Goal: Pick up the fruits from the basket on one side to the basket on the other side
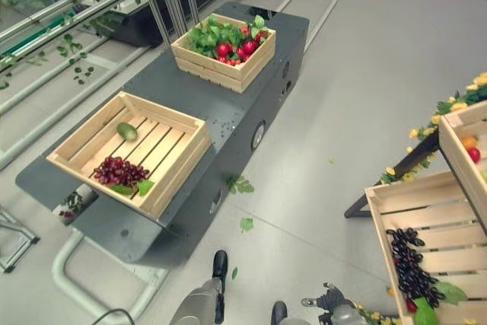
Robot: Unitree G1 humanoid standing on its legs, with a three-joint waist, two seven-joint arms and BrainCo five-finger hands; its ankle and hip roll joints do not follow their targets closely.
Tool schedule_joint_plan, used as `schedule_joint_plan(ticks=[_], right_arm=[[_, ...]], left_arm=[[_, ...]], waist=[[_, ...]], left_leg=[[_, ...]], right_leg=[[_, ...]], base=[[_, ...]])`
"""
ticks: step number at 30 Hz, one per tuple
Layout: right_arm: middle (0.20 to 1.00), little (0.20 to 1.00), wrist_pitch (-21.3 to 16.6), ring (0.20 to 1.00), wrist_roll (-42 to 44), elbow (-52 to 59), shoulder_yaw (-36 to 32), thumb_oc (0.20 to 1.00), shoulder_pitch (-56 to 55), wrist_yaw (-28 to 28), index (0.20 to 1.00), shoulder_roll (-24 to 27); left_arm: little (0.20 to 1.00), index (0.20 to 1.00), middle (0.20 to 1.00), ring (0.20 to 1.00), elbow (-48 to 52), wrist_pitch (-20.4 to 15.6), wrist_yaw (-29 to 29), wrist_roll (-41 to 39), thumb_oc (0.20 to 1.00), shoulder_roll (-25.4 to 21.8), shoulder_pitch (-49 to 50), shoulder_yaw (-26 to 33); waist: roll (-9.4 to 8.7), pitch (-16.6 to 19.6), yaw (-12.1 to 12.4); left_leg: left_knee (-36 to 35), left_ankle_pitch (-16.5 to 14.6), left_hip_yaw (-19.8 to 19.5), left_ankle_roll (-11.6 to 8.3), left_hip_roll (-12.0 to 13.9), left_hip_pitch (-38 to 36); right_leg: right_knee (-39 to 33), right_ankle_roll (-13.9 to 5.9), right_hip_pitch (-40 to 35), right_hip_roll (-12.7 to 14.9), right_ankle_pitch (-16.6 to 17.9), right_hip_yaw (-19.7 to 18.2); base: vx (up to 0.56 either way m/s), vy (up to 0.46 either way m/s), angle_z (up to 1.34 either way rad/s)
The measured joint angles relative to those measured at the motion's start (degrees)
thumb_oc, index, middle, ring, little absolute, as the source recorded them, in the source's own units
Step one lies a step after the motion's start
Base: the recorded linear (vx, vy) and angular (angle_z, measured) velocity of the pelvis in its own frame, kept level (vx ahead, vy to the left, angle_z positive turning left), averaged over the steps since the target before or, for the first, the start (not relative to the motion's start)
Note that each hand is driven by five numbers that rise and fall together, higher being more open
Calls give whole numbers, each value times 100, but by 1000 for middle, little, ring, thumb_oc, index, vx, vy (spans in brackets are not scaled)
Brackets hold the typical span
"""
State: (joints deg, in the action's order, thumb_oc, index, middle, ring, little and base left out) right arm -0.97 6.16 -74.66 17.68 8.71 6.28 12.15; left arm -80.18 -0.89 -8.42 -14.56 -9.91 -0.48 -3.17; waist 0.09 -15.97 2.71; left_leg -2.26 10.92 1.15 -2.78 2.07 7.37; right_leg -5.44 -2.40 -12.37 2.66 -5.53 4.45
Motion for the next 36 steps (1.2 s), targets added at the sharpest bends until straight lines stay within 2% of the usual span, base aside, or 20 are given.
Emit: schedule_joint_plan(ticks=[1, 4, 8, 9, 13, 17, 18, 19, 21, 22, 23, 24, 25, 26, 27, 28, 29, 32, 34, 36], right_arm=[[1000, 1000, -4, 1000, 0, 7, 1, 1000, 36, -13, 1000, -89], [1000, 1000, -31, 1000, 0, 0, 1, 1000, 122, -38, 1000, -142], [1000, 1000, -40, 1000, 1, 25, -47, 1000, 292, -42, 1000, -161], [1000, 1000, -35, 1000, 3, 18, -145, 1000, 271, -48, 1000, -150], [1000, 1000, 42, 1000, 148, -254, -329, 1000, 183, -311, 1000, -117], [1000, 1000, 31, 1000, 150, -142, -387, 1000, 102, -202, 1000, 42], [1000, 1000, -19, 1000, 153, -214, -594, 1000, 130, -211, 1000, 75], [1000, 1000, 2, 1000, 155, -193, -582, 1000, 93, -213, 1000, 98], [1000, 1000, 3, 1000, 158, -196, -522, 1000, 60, -210, 1000, 74], [1000, 1000, 3, 1000, 181, -157, -433, 1000, 93, -212, 1000, 66], [1000, 1000, 1, 1000, 188, -117, -425, 1000, 97, -213, 1000, 54], [1000, 1000, -1, 1000, 237, -31, -416, 1000, 107, -210, 1000, 49], [1000, 1000, -2, 1000, 248, 7, -408, 1000, 99, -211, 1000, 44], [1000, 1000, 0, 1000, 250, 2, -408, 1000, 99, -209, 1000, 18], [1000, 1000, -5, 1000, 250, -10, -409, 1000, 99, -209, 1000, 9], [1000, 1000, -26, 1000, 250, 44, -411, 1000, 80, -205, 1000, 14], [1000, 1000, -60, 1000, 247, 31, -421, 1000, 35, -206, 1000, 7], [1000, 1000, -57, 1000, 246, 17, -592, 1000, -146, -203, 1000, 15], [1000, 1000, -75, 1000, 249, 181, -680, 1000, -274, -206, 1000, 64], [1000, 1000, -99, 1000, 249, 311, -797, 1000, -383, -210, 1000, 148]], left_arm=[[1000, 1000, 1000, 1000, 79, -17, -6, -1, 1000, -65, -66, 2], [1000, 1000, 1000, 1000, 393, -108, -51, -22, 1000, -218, -289, -7], [1000, 1000, 1000, 1000, 540, -149, -67, -16, 1000, -223, -494, -35], [1000, 1000, 1000, 1000, 517, -87, -64, -13, 1000, -199, -560, -74], [1000, 1000, 1000, 1000, 473, -111, 35, 33, 1000, -289, -538, -166], [1000, 1000, 1000, 1000, 497, -118, 83, 37, 1000, -258, -615, -289], [1000, 1000, 1000, 1000, 442, -98, 118, 55, 1000, -160, -676, -408], [1000, 1000, 1000, 1000, 436, -110, 168, 117, 1000, -114, -631, -533], [1000, 1000, 1000, 1000, 431, -115, 182, 217, 1000, -149, -677, -689], [1000, 1000, 1000, 1000, 435, -111, 186, 259, 1000, -173, -678, -819], [1000, 1000, 1000, 1000, 443, -114, 192, 260, 1000, -189, -737, -841], [1000, 1000, 1000, 1000, 432, -108, 194, 260, 1000, -209, -791, -825], [1000, 1000, 1000, 1000, 432, -108, 207, 258, 1000, -231, -809, -750], [1000, 1000, 1000, 1000, 434, -119, 205, 252, 1000, -275, -843, -634], [1000, 1000, 1000, 1000, 432, -122, 204, 252, 1000, -252, -815, -596], [1000, 1000, 1000, 1000, 450, -130, 172, 252, 1000, -347, -827, -470], [1000, 1000, 1000, 1000, 449, -150, 171, 255, 1000, -374, -781, -406], [1000, 1000, 1000, 1000, 1002, -330, 146, 192, 1000, -414, -460, -410], [1000, 1000, 1000, 1000, 1399, -366, 157, 40, 1000, -413, -43, -403], [1000, 1000, 1000, 1000, 1801, -376, 163, -134, 1000, -424, 223, -347]], waist=[[-91, 28, -5], [-156, 36, 1], [-229, 87, -40], [-293, 154, -17], [-499, 507, -37], [-519, 685, -54], [-344, 670, -27], [-184, 752, -81], [-131, 733, -185], [-82, 625, -311], [-3, 543, -343], [10, 451, -403], [26, 419, -402], [7, 345, -438], [-4, 350, -396], [-125, 355, -336], [-125, 330, -331], [-264, 364, -306], [-225, 487, -317], [-166, 550, -306]], left_leg=[[-44, 19, 15, 98, -97, -12], [-9, -18, 30, 200, -259, -21], [37, -153, 112, 165, -290, -27], [110, -294, 199, 203, -333, -15], [85, -399, 293, 273, -467, -36], [-59, -424, 330, 346, -521, -106], [-212, -426, 281, 403, -395, -210], [-281, -402, 199, 433, -304, -293], [-269, -418, 175, 490, -354, -373], [-255, -437, 137, 566, -319, -419], [-267, -441, 81, 617, -332, -455], [-275, -453, 21, 631, -305, -508], [-276, -465, 3, 624, -303, -525], [-278, -523, 31, 599, -307, -643], [-292, -548, 78, 600, -314, -653], [-313, -605, 126, 557, -373, -691], [-314, -613, 104, 543, -384, -669], [-284, -721, 193, 423, -421, -982], [-285, -855, 149, 239, -281, -1069], [-277, -918, 121, 147, -149, -1088]], right_leg=[[-2, -38, 39, 72, 11, 33], [24, -162, -9, 202, -26, 223], [25, -167, -35, 296, -99, 232], [26, -172, -71, 355, -175, 239], [54, -247, -35, 498, -239, 241], [404, -291, 141, 545, -231, 238], [1273, -425, 569, 499, -413, 263], [2040, -436, 896, 459, -406, 222], [3231, -404, 1445, 474, -346, 106], [4371, -502, 2076, 531, -132, -21], [4496, -504, 2240, 550, -197, -73], [4109, -491, 2441, 364, -445, -229], [3643, -479, 2497, 315, -454, -184], [2683, -441, 2438, 281, -423, -36], [2170, -420, 2393, 294, -351, 114], [1306, -478, 2438, 301, -91, 218], [1006, -489, 2389, 315, 35, 42], [1007, -324, 2195, 455, 697, 121], [594, -114, 1932, 292, 1099, 154], [151, -5, 1682, 136, 1290, 208]], base=[[81, 126, 4], [92, 140, 11], [179, 200, -4], [167, 172, -7], [221, 206, -9], [115, 218, -8], [-26, 157, -5], [-63, 238, -1], [-36, 153, 19], [44, 63, 23], [155, 54, 23], [153, -58, 20], [203, -105, 15], [173, -130, 8], [190, -96, -14], [114, -56, -7], [60, -42, 50], [82, -80, 37], [55, -41, 3], [49, -43, 3]])
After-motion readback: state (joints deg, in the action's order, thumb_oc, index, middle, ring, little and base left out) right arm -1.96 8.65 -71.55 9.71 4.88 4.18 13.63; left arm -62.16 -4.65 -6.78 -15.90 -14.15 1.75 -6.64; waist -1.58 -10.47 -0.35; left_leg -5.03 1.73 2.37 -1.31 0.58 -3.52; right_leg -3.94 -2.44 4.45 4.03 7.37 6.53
